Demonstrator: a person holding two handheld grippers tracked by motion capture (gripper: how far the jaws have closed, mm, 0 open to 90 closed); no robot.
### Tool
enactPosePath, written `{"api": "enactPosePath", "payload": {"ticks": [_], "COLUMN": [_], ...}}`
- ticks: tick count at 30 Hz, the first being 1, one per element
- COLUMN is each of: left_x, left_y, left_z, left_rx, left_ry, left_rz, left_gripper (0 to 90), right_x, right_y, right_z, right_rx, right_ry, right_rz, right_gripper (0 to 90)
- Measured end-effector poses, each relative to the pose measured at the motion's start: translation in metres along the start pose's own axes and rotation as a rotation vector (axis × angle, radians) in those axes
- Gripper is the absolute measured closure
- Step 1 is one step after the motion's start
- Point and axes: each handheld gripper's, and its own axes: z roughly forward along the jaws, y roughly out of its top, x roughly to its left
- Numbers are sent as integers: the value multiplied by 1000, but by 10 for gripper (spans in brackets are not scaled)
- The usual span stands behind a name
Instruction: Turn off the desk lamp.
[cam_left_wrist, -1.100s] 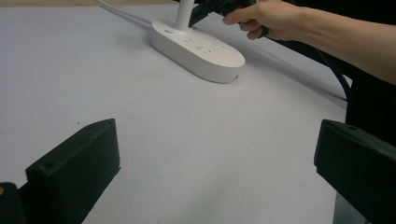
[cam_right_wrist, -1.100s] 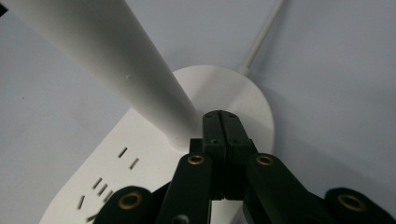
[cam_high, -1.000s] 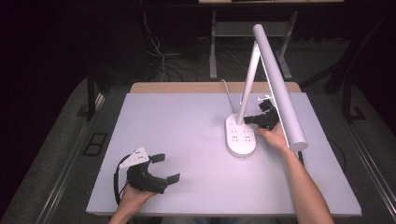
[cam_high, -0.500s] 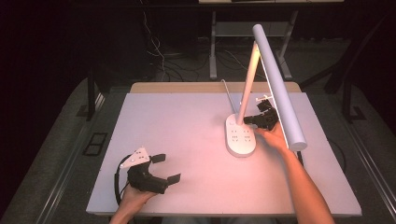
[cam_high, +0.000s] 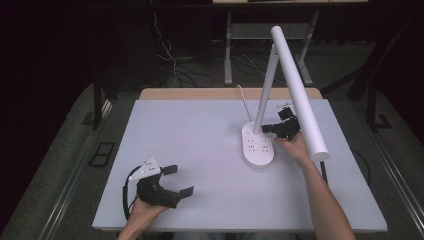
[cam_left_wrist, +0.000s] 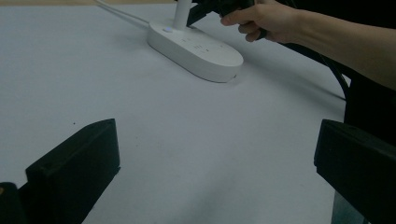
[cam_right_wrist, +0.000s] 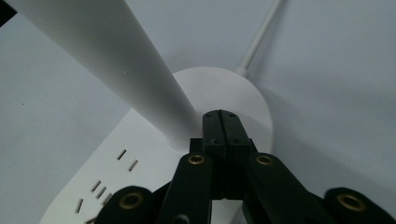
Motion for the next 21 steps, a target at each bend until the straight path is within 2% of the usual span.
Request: {"api": "enactPosePath", "payload": {"ticks": [3, 7, 13, 21], "left_x": [0, 0, 1, 1], "left_y": [0, 0, 0, 0], "left_z": [0, 0, 0, -1], "left_rx": [-1, 1, 0, -2], "left_ry": [0, 1, 2, 4], "left_rz": [0, -2, -1, -2], "left_gripper": [0, 0, 0, 0], "right_x": [1, 3, 5, 4], "right_y": [-3, -2, 1, 2], "right_z": [1, 0, 0, 0], "right_rx": [-13, -3, -2, 11], "right_ry": [-8, -15, -32, -25], "right_rz": [-17, -31, -17, -10], "right_gripper": [900, 900, 900, 900]}}
